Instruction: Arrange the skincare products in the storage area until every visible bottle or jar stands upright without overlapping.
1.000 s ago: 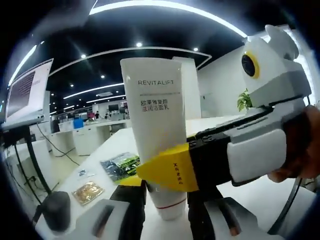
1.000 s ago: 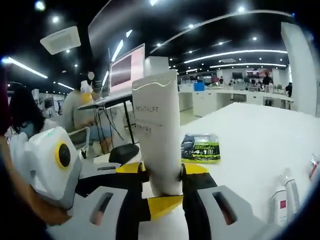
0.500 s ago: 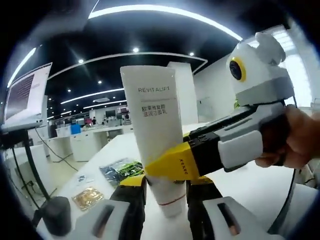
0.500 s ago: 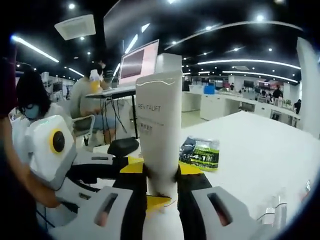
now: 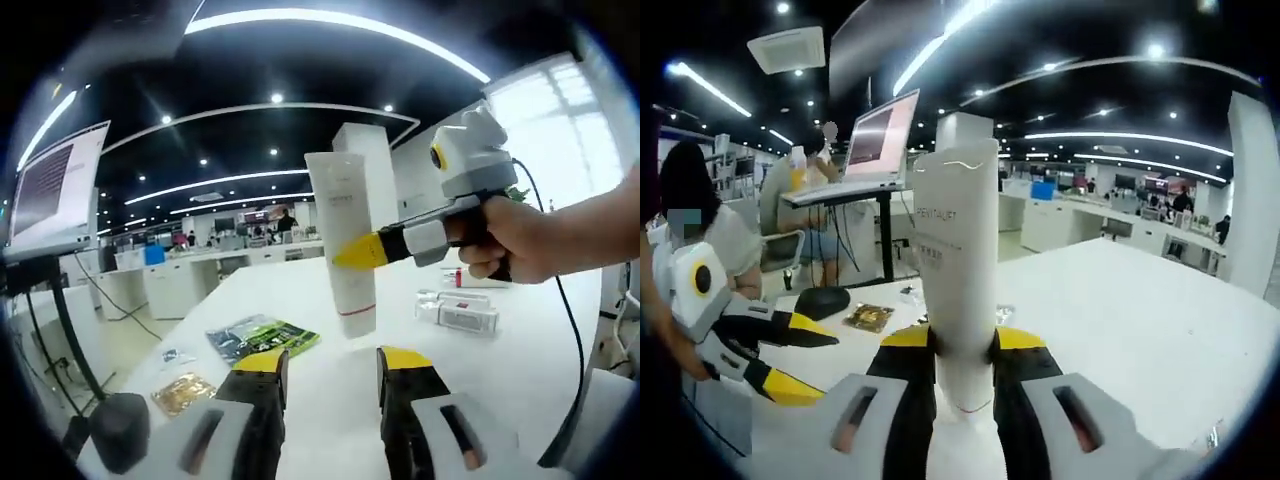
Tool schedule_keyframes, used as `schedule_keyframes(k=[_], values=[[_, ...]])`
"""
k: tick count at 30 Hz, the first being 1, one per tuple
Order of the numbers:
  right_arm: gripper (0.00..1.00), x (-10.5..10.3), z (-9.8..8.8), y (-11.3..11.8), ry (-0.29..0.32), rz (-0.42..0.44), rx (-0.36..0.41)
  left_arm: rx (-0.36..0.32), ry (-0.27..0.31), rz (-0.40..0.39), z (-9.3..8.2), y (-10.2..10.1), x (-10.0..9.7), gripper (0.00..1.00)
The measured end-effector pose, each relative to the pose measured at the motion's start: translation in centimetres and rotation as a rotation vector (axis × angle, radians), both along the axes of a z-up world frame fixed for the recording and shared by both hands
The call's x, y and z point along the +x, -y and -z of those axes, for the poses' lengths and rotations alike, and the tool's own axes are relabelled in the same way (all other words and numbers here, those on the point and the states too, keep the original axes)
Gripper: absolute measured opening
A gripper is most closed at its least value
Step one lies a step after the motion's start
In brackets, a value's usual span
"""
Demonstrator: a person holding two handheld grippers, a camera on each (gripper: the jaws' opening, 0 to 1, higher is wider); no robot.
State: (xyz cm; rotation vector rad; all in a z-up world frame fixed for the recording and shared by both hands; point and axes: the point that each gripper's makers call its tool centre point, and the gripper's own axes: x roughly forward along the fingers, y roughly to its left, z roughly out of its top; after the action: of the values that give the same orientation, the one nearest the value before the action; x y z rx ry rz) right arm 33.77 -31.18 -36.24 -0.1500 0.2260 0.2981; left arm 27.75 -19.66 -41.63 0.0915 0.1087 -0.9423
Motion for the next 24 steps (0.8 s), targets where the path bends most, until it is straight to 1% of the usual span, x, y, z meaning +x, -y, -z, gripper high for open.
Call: schedule_keyframes(k=[3,6,7,9,11,13,18,21,22,24], values=[[0.19,0.8,-0.4,2.3,0.005,0.029,0.019,-0.002,0.017,-0.003,-0.3,-0.2,0.0,0.35],[0.19,1.5,-0.4,4.1,0.010,0.042,0.018,0.000,0.009,-0.007,-0.1,-0.3,0.2,0.35],[0.19,1.9,-0.2,5.3,0.007,0.056,0.032,0.006,0.008,-0.010,0.0,-0.3,0.3,0.35],[0.19,2.0,-0.1,5.9,0.000,0.058,0.055,0.008,0.006,-0.009,0.1,-0.3,0.4,0.35],[0.19,2.4,0.3,7.3,-0.003,0.075,0.046,0.009,0.010,-0.003,0.0,-0.3,0.3,0.35],[0.19,2.7,0.6,8.2,-0.004,0.087,0.052,0.014,0.013,0.002,0.1,-0.2,0.2,0.35],[0.19,2.8,1.3,9.8,-0.002,0.074,0.016,0.017,0.010,0.004,0.2,-0.2,0.1,0.35],[0.19,2.9,1.7,10.6,-0.007,0.076,0.036,0.018,0.007,0.003,0.4,-0.3,0.1,0.35],[0.19,3.1,2.0,11.1,-0.017,0.079,0.061,0.022,0.006,0.001,0.4,-0.4,0.1,0.35],[0.19,3.2,2.3,11.5,-0.022,0.079,0.073,0.021,0.005,0.000,0.4,-0.5,0.1,0.35]])
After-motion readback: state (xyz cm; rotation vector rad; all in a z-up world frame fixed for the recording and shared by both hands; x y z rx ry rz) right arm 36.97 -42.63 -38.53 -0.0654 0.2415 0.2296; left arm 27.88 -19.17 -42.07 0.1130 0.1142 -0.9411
